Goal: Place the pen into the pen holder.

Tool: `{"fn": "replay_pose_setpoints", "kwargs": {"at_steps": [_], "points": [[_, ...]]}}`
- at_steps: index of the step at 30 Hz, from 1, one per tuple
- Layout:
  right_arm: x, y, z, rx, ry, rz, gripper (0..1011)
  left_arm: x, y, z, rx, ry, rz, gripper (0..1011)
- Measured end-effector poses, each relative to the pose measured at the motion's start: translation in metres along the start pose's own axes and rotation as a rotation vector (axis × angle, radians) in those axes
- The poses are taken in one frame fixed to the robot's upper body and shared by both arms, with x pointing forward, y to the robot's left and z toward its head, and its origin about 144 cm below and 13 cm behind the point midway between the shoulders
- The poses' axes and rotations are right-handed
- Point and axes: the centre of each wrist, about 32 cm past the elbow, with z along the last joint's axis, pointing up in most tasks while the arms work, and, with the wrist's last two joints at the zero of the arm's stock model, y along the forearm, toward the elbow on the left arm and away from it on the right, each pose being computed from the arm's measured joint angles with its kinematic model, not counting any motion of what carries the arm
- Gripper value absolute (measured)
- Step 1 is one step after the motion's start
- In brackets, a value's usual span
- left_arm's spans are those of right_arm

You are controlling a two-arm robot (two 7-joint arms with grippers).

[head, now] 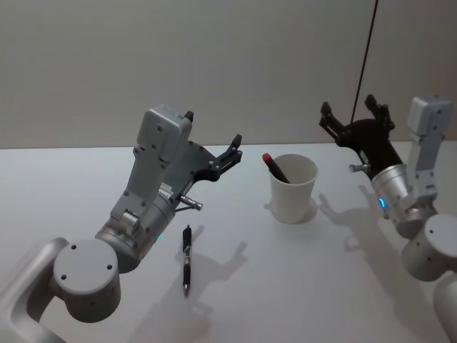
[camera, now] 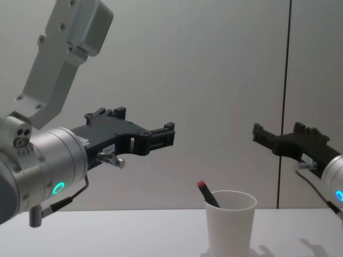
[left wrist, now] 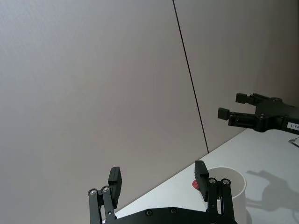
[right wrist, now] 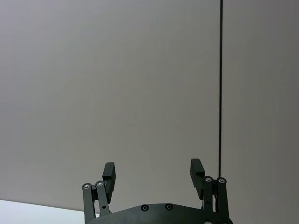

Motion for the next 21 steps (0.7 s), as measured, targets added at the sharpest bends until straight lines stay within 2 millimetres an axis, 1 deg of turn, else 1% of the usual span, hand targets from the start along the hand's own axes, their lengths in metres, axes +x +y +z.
{"fn": "replay_pose_setpoints", "kwargs": {"at_steps": [7, 21], "points": [[0.016, -0.003, 0.008, -0.023, -0.03, -0.021, 1001, 0.0, 0.0, 0.0, 0.0, 0.0, 0.0, 1004], [0.041, -0.004, 0.019, -0.053, -0.093, -0.036, 1001, 0.0, 0.0, 0.0, 0.0, 0.0, 0.0, 1004]]}}
